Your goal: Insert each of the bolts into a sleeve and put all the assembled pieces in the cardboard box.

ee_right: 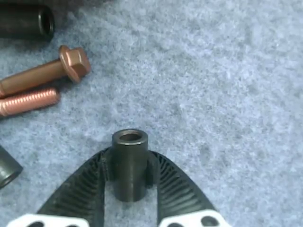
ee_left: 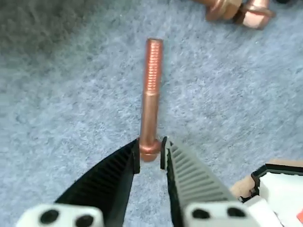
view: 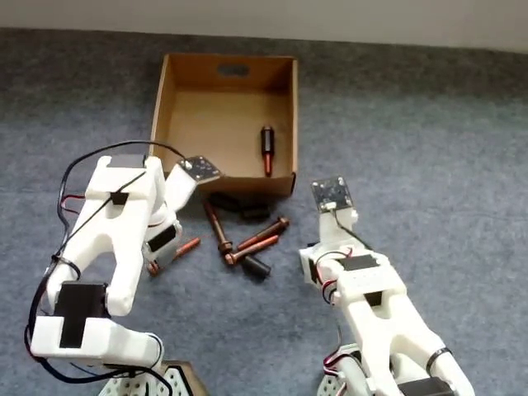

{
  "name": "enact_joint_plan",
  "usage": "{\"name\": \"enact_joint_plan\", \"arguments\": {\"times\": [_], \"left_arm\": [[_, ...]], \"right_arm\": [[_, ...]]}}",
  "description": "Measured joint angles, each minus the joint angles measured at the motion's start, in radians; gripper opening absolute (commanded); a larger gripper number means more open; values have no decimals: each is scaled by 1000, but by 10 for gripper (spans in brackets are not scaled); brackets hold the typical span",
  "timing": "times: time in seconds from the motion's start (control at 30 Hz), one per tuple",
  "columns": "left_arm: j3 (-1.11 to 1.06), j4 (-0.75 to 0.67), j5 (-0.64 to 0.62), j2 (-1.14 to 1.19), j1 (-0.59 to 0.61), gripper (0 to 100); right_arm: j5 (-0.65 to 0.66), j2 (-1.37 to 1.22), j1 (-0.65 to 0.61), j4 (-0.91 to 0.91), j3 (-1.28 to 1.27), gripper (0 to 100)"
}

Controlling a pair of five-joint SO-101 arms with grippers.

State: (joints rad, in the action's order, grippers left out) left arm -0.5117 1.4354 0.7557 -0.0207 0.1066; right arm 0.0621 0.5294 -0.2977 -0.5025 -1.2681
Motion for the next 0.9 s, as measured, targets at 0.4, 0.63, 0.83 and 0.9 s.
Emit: {"name": "enact_joint_plan", "arguments": {"times": [0.4, 0.63, 0.83, 0.9], "left_arm": [[-17, -32, 41, 0, 3, 115], [-150, -215, 41, 0, 3, 116], [-160, -247, 41, 0, 3, 3], [-160, -247, 49, 0, 2, 18]], "right_arm": [[6, 0, 0, 2, -2, 5], [9, 0, 0, 2, -2, 5], [9, 0, 0, 2, -2, 5], [9, 0, 0, 2, -2, 5]]}}
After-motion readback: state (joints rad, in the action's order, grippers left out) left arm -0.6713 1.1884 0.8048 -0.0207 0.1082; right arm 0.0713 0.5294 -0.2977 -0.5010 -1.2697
